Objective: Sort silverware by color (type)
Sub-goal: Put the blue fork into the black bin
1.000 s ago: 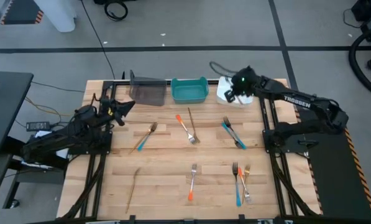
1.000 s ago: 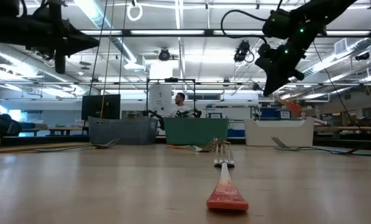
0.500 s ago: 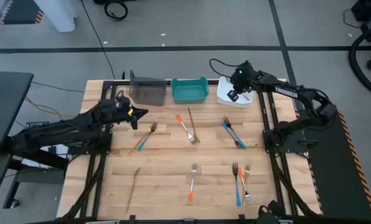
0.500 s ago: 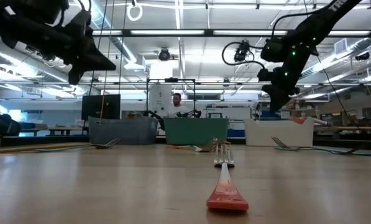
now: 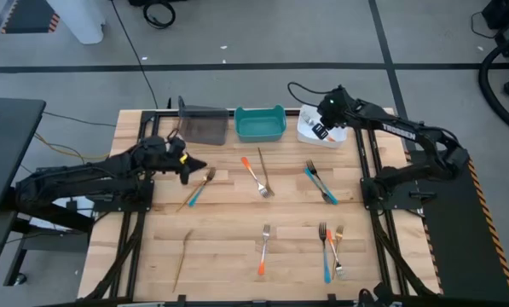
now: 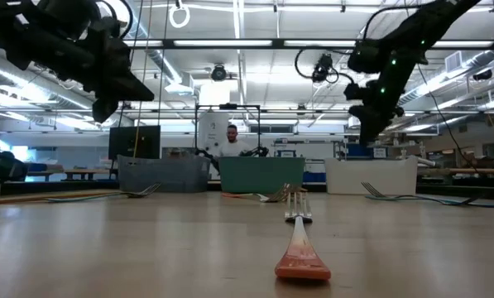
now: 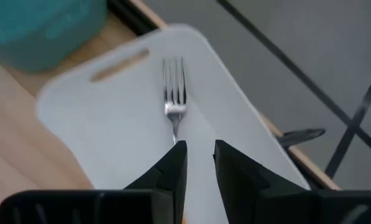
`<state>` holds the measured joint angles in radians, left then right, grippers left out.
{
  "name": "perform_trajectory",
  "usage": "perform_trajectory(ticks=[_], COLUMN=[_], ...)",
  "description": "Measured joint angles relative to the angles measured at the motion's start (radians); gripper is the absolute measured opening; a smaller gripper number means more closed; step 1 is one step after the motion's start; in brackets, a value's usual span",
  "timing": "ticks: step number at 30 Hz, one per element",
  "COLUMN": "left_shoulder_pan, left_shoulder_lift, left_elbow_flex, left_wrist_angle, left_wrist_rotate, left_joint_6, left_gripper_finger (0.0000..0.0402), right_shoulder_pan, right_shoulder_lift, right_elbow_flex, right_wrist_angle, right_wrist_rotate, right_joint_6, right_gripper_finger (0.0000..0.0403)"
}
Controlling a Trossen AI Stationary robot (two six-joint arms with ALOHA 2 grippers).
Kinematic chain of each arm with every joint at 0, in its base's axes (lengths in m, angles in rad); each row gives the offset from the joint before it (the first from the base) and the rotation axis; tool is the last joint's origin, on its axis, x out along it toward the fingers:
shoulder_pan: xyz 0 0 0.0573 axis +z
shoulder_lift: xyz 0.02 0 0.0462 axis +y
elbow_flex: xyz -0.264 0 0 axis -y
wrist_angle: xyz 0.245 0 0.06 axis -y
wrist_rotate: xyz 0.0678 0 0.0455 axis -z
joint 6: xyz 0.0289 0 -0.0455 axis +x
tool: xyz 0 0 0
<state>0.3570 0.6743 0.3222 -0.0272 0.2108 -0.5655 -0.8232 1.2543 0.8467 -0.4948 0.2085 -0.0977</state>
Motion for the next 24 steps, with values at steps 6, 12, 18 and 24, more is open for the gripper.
perform_trajectory(ticks=[6, 12, 18, 24], left_shoulder_pan=[-0.121, -0.239, -0.298, -0.304], left_shoulder_lift=[0.001, 0.006, 0.119, 0.280], left_elbow_flex=[0.000, 0.000, 0.000, 0.000], left_wrist_angle=[-0.208, -0.236, -0.213, -0.164], left_wrist_rotate=[-0.048, -0.159, -0.241, -0.244], left_joint_6=[-0.051, -0.135, -0.262, -0.356], left_gripper_finger=[0.0013, 0.0013, 0.0013, 0.0013], right_shoulder_pan=[0.019, 0.023, 0.023, 0.023], right_shoulder_lift=[-0.089, -0.134, -0.142, -0.142], right_elbow_flex=[0.000, 0.000, 0.001, 0.001], right_wrist_angle=[0.001, 0.001, 0.000, 0.000], right_wrist_rotate=[0.000, 0.000, 0.000, 0.000], right_joint_6=[0.004, 0.049, 0.045, 0.020], right_gripper_finger=[0.0089, 0.0089, 0.0089, 0.0089])
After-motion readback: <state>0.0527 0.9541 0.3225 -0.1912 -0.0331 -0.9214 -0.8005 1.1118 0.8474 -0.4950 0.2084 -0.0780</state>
